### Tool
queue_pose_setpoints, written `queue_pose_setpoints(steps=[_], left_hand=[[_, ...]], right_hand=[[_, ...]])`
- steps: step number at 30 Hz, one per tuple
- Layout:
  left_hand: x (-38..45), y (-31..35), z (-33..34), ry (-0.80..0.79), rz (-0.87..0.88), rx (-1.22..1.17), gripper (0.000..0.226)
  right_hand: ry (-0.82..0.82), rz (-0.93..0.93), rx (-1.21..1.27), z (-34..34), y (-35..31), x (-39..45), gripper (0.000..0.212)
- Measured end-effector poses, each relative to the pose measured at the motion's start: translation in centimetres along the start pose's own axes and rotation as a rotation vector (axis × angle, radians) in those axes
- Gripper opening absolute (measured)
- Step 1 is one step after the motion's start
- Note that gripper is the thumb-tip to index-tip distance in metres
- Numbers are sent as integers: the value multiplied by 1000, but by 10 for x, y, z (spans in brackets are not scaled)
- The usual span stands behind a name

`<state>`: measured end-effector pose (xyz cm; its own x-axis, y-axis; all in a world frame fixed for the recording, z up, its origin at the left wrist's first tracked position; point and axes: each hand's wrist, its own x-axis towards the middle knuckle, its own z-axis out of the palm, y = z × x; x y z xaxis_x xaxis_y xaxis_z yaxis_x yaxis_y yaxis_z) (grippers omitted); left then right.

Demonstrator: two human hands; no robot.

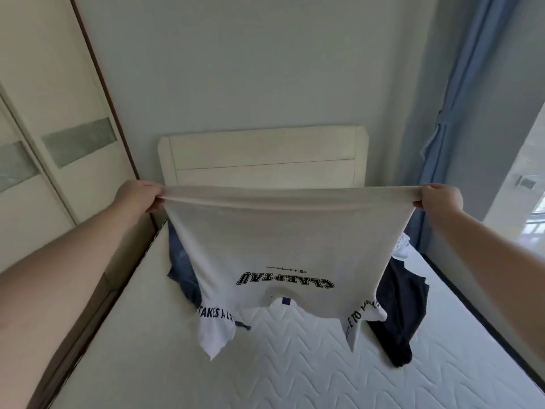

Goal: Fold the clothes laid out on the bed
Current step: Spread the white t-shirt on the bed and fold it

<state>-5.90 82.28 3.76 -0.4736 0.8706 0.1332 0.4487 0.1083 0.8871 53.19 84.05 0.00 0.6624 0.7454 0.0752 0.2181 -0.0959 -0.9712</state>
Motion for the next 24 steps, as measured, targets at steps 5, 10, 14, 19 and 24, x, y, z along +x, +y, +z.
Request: queue_pose_setpoints(steps=[5,10,14,19,24], left_hand=[[8,10,6,-44,-22,38,15],[19,-1,24,-44,-85,86,15],[23,-18,50,-43,-140,105,16],[26,-51,85,-71,-232,69,17],[40,-65,97,-16,-161,127,23]], right_hand=[[35,-5,20,-2,-4,3,24],[40,15,21,5,17,13,20],[-21,88,-5,24,42,24,22],[-167,224,-14,52,81,35,27],[-216,238,19,76,94,50,36]])
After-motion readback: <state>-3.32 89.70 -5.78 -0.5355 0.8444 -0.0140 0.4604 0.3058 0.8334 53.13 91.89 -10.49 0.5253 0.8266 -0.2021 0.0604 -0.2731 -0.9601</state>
